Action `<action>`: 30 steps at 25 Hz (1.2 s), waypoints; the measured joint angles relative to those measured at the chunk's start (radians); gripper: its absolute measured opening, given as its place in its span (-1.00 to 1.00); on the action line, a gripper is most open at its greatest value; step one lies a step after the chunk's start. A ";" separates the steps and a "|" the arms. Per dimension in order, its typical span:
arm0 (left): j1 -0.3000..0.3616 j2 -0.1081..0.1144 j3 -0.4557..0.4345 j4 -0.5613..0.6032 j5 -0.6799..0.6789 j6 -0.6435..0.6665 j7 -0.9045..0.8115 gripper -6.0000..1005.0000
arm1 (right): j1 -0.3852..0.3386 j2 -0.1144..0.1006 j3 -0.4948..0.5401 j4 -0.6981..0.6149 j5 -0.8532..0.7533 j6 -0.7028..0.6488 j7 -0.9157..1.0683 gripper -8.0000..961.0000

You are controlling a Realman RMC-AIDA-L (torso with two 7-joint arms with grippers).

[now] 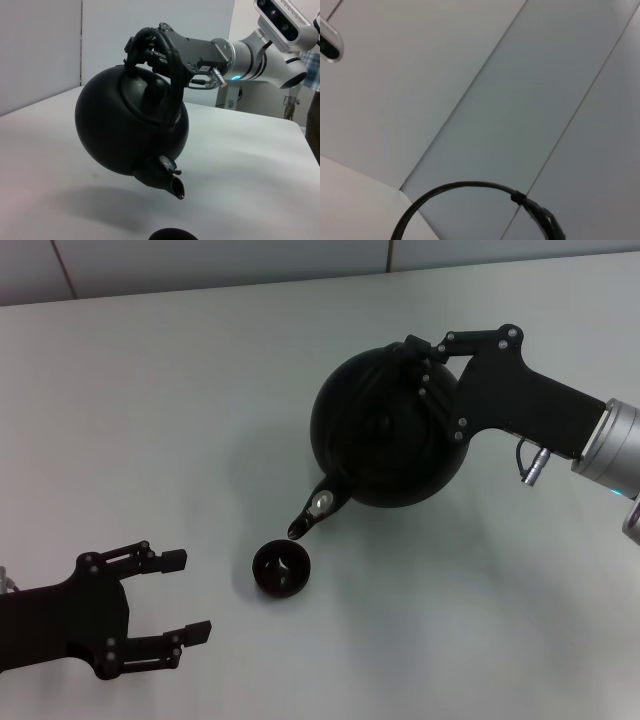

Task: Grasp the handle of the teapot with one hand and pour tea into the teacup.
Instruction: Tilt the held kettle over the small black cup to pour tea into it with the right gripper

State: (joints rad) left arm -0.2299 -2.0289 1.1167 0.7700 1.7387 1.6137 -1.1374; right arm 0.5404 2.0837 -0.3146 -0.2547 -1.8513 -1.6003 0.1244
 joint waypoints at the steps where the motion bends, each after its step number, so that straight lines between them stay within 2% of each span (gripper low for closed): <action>1: 0.001 0.000 0.000 0.000 -0.001 0.000 0.001 0.62 | 0.000 0.000 0.000 0.000 0.000 -0.003 -0.002 -0.77; 30: -0.002 -0.001 -0.014 -0.002 0.001 -0.006 0.002 0.62 | 0.015 0.001 -0.024 0.009 0.002 -0.006 -0.068 -0.79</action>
State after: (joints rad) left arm -0.2316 -2.0304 1.1026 0.7685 1.7396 1.6078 -1.1357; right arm 0.5552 2.0847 -0.3389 -0.2454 -1.8498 -1.6066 0.0567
